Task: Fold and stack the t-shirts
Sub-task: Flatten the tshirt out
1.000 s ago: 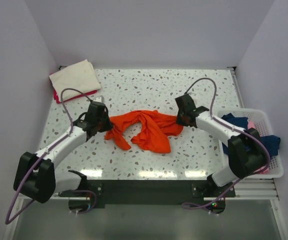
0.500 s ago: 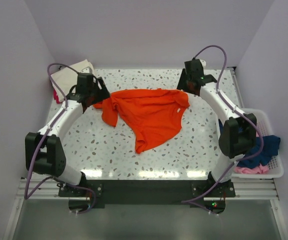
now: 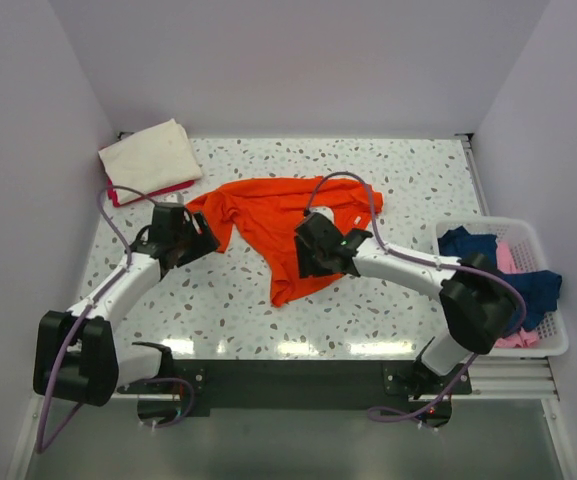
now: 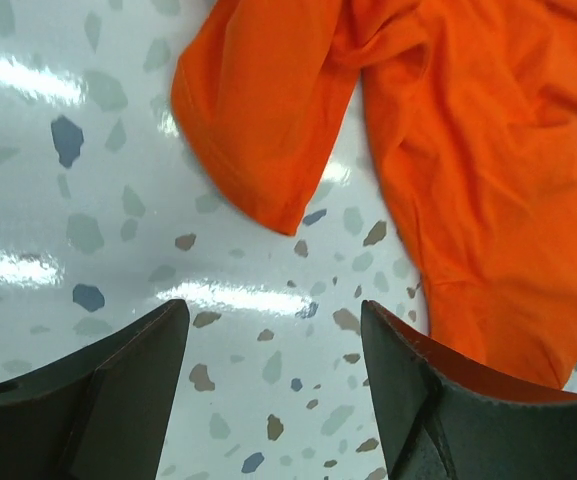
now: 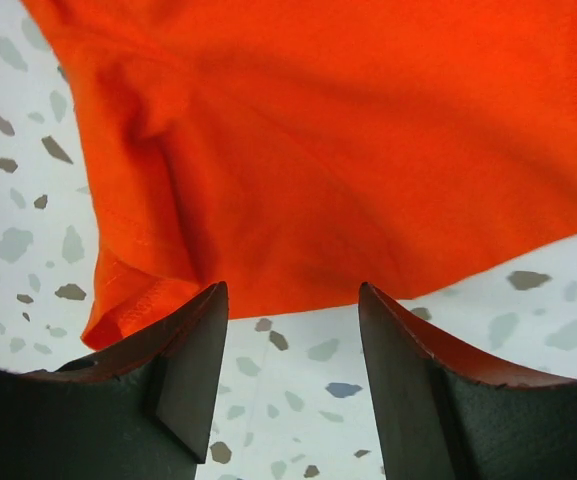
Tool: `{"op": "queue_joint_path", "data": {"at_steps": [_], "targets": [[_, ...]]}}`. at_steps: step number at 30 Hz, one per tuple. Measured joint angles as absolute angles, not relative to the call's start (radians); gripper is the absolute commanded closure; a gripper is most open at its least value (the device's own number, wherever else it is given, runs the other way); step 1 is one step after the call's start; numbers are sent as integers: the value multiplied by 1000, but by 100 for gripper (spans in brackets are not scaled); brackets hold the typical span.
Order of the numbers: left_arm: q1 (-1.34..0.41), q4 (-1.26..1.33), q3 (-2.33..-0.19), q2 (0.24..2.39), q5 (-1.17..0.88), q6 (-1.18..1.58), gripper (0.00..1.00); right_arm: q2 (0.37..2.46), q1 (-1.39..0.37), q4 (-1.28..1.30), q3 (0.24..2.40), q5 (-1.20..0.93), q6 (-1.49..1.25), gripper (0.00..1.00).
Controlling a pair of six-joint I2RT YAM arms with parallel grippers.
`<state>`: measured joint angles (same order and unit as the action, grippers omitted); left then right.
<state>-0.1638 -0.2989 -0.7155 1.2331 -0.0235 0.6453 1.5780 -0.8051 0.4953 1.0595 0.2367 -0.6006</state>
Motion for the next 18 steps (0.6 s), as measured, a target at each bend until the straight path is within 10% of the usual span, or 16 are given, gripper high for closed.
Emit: {"op": "queue_joint_path", "data": {"at_steps": [10,14,18], "targets": [[-164,-238,-628,1233,-73,668,27,1790,-983,399,1124,254,-671,39],[-164,-220,-616,1235,-75,674,30,1858,-986,389,1170,280,-674,80],[-164,-210,-611,1252,-73,688,32,1862,-980,409,1180,317,-688,100]]}}
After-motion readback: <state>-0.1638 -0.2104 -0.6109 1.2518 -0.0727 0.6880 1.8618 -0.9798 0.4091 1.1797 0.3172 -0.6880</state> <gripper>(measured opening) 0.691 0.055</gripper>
